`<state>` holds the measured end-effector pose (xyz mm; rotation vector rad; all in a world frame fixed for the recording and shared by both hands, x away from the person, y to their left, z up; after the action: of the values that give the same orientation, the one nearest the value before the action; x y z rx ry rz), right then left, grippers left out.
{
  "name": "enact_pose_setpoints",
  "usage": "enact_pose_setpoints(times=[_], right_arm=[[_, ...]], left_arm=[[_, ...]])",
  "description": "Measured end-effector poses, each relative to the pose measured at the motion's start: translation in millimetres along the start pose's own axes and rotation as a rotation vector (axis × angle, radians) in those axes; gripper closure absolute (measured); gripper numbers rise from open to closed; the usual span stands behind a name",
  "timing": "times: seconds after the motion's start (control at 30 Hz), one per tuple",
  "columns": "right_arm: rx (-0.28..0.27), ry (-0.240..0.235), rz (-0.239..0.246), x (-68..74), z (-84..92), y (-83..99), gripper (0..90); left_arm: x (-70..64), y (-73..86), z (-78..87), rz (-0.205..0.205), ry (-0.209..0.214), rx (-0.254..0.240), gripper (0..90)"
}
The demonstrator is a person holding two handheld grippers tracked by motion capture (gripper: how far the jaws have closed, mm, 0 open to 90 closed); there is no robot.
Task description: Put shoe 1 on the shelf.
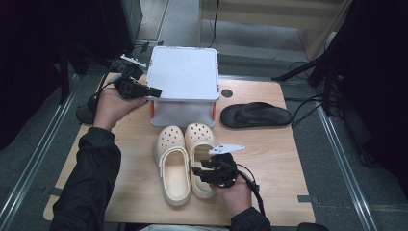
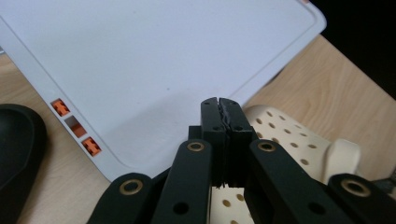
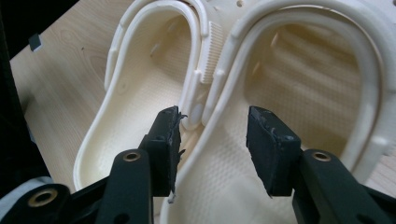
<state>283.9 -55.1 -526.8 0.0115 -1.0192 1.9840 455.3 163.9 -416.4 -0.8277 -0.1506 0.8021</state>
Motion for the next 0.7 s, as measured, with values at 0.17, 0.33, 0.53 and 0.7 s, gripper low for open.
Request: enact_pose_setpoints(times=[0.17,0.33,0.53,0.7], right_arm=[[-0.032,0.011,-0.011,5.2,-6.4,-3.4,45.0],[-0.032,0.032,-0.039,8.7,-17.7,-4.6,39.0],[-0.024,0.076,-0.042,9.9,-28.6,-7.8,38.8],[-0.018,0.106,-0.024,10.4,-35.1,-13.8,41.4]], left_arm=[[5.2,-4.7,-8.2,-0.031,-0.019,0.0,90.0],[8.4,-8.0,-16.7,-0.035,0.006,-0.004,90.0],[9.7,-5.4,-15.9,-0.022,0.027,-0.026,89.5],[10.3,-4.3,-15.3,-0.021,0.024,-0.032,89.6]])
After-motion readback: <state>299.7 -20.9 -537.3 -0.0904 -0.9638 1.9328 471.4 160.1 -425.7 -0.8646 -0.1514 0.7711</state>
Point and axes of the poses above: each handheld gripper's, and its own axes: z roughly backward along the jaws, y roughly out of its underside, x roughly to its left, the point moved 7 cm from there along -z, roughly forward along the jaws, and after that the axes turned 6 degrees about -z, right-handed, at the moved point
